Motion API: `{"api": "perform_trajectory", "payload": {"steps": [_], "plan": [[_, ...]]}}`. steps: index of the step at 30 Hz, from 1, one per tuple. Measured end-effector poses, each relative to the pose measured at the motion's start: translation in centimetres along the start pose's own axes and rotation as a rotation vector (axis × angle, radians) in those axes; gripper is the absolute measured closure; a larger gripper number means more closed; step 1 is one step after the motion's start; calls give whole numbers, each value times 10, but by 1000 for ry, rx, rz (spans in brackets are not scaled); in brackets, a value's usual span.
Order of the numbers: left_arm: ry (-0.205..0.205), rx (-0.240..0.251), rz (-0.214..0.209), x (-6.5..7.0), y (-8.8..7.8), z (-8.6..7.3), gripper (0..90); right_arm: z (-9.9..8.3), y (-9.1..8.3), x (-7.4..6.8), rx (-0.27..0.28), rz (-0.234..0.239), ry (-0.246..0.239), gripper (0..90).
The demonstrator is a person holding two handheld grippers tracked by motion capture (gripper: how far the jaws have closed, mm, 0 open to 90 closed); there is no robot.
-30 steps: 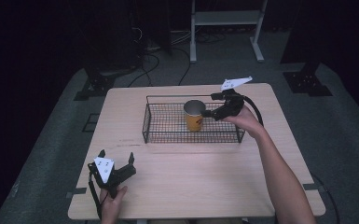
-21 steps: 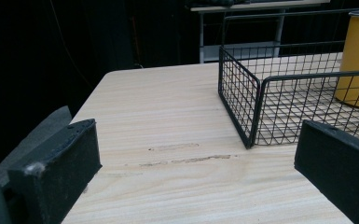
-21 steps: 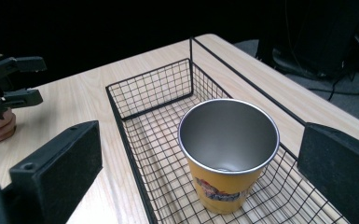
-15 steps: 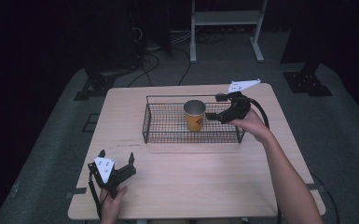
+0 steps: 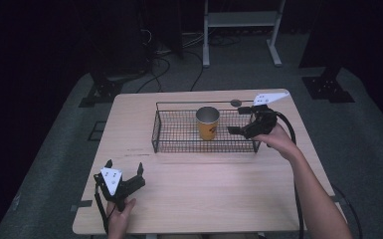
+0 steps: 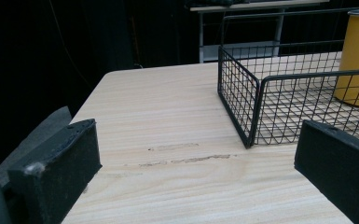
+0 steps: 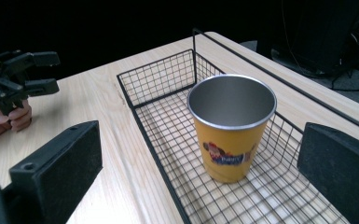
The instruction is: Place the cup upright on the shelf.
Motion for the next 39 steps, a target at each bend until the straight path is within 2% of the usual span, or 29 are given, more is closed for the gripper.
{"api": "perform_trajectory", "payload": {"steps": [17,32,39], "plan": [[0,-1,-1,0,0,0,0,-28,-13,-4,-16,8,28,0],[-2,-1,-2,0,0,0,0,-44,-19,-10,-19,5,29,0],[-1,-1,-2,0,0,0,0,-51,-20,-15,-16,18,39,0]]}}
Point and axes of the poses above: each handheld gripper's, and its own axes: y roughly forward along the jaws, z roughly out of its top, x roughly to its right, the point moved 7 cm from there along y, roughly forward along the jaws, and after that the axes turned 9 degrees about -x, right-handed, at the moved point
